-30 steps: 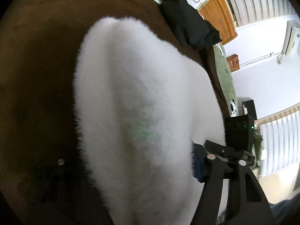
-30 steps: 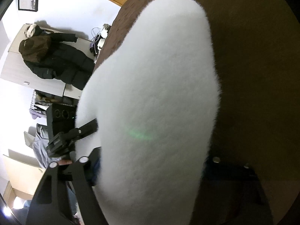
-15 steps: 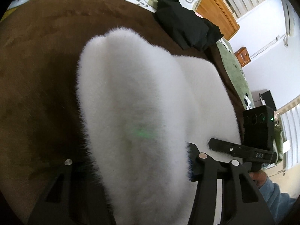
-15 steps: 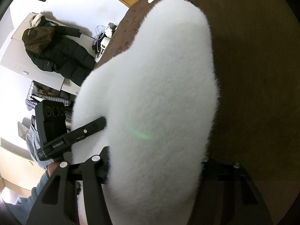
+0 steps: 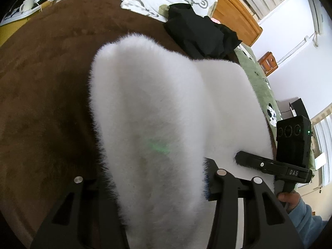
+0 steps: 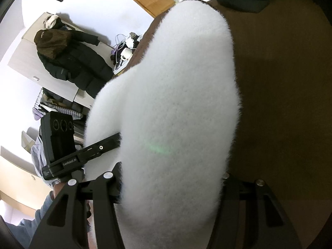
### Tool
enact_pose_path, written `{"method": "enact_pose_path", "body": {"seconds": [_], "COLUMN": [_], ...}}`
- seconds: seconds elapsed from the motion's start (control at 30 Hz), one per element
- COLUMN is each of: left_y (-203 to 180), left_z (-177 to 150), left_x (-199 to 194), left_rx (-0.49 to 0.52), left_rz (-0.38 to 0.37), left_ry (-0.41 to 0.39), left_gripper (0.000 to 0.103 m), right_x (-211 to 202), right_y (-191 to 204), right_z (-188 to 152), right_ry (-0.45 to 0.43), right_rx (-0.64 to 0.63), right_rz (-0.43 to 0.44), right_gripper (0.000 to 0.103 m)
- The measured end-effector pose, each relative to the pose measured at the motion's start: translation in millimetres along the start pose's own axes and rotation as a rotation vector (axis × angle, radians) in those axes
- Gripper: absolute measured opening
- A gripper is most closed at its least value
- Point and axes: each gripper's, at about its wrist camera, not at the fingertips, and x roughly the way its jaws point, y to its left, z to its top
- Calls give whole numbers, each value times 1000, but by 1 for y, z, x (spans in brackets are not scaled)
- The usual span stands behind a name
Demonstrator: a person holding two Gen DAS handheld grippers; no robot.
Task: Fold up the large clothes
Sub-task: 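Lift the white bundle with both tools and carry it toward the green bed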
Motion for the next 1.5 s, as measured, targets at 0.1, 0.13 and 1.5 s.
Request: {"method": "enact_pose_path", "body": {"seconds": [0.1,0.13,1.5], "left_y": [-17,-22,-600], "left_z": [4,5,41], "left_x": [-7,-8,82], "left_rx": [16,19,677], "left_rz": [3,3,-308], "left_ry": [1,2,179], "left_gripper": [48,48,47], "right_x": [-18,-25,-562], "right_y": [1,0,-150], "right_z": [-1,-2,-81], "right_ry": [-12,-18,-586], "right_rx": [-6,-12,315], "right_rz": [-7,-8,-310], "right_gripper": [54,54,54]}}
